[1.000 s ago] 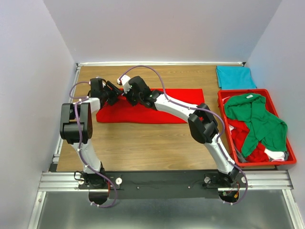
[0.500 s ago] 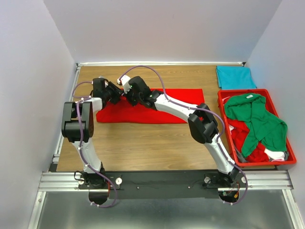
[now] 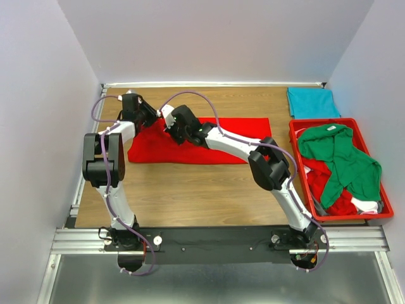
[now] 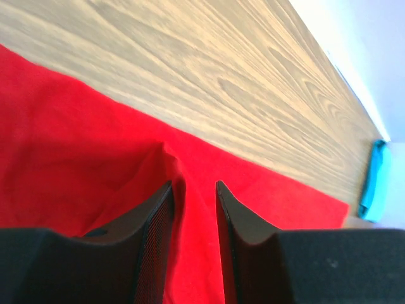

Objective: Fold and stack the t-shirts
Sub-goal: Fold the tshirt

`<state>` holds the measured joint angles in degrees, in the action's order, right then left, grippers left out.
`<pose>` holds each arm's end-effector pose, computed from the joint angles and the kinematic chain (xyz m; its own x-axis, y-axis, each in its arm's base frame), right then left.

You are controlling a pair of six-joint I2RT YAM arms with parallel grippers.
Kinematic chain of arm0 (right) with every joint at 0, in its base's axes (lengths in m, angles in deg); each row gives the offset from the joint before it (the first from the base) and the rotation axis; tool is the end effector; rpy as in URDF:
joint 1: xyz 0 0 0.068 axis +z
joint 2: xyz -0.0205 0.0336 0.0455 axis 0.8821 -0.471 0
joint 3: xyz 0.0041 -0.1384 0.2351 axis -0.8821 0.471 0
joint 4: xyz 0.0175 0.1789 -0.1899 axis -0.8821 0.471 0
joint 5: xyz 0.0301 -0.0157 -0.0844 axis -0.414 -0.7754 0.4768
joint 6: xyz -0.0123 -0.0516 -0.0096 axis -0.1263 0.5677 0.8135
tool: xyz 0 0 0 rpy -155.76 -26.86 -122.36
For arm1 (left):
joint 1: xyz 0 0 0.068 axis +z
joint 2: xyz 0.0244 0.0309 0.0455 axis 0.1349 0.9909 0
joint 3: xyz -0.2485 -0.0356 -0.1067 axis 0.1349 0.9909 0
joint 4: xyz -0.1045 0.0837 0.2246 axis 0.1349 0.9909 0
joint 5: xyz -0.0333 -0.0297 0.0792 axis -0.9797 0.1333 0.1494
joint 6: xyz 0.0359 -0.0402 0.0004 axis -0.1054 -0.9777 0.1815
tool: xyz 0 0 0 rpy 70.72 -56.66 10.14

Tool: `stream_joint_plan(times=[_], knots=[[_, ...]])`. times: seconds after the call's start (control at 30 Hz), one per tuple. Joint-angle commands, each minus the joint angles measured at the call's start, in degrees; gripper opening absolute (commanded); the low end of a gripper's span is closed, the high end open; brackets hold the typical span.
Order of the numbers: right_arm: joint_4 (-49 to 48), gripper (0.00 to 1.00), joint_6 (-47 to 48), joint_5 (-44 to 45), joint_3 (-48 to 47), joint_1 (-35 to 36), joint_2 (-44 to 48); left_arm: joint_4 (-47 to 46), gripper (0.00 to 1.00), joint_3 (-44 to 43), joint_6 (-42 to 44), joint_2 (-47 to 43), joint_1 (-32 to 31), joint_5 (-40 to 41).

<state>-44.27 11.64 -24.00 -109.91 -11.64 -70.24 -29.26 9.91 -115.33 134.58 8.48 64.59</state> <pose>0.3443 0.4159 0.2038 -0.2565 -0.5135 -0.8189 -0.8253 0.5573 -0.0910 0.4275 -0.0037 0.1839 -0.5192 -0.7298 -0.4447 -0.2833 0.6379 -0.7161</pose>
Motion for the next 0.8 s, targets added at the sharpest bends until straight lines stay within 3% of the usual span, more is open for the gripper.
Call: stream_joint_plan(times=[0.0, 0.1, 0.13, 0.3, 0.33, 0.77], knots=[[-0.63, 0.01, 0.56, 1.39, 0.55, -0.25, 1.85, 3.82, 0.4, -0.82, 4.04, -2.1, -0.12, 5.25], [-0.63, 0.01, 0.47, 1.04, 0.46, -0.25, 1.77, 4.52, 0.39, -0.03, 4.3, -2.1, -0.29, 5.34], [-0.54, 0.01, 0.29, 0.77, 0.55, -0.25, 1.68, 4.52, 0.3, 0.49, 4.48, -2.19, -0.38, 5.6], [-0.54, 0.01, 0.38, 0.33, 0.72, -0.25, 1.42, 5.57, 0.17, 0.76, 5.79, -2.02, -0.56, 7.7], [-0.54, 0.01, 0.55, 0.07, 0.98, -0.25, 1.5, 6.27, 0.1, 0.33, 6.23, -2.02, -0.56, 8.15], [-0.63, 0.01, 1.08, 0.51, 4.06, -0.25, 2.12, 9.71, 0.11, 3.4, 5.89, -4.57, -0.56, 14.3]])
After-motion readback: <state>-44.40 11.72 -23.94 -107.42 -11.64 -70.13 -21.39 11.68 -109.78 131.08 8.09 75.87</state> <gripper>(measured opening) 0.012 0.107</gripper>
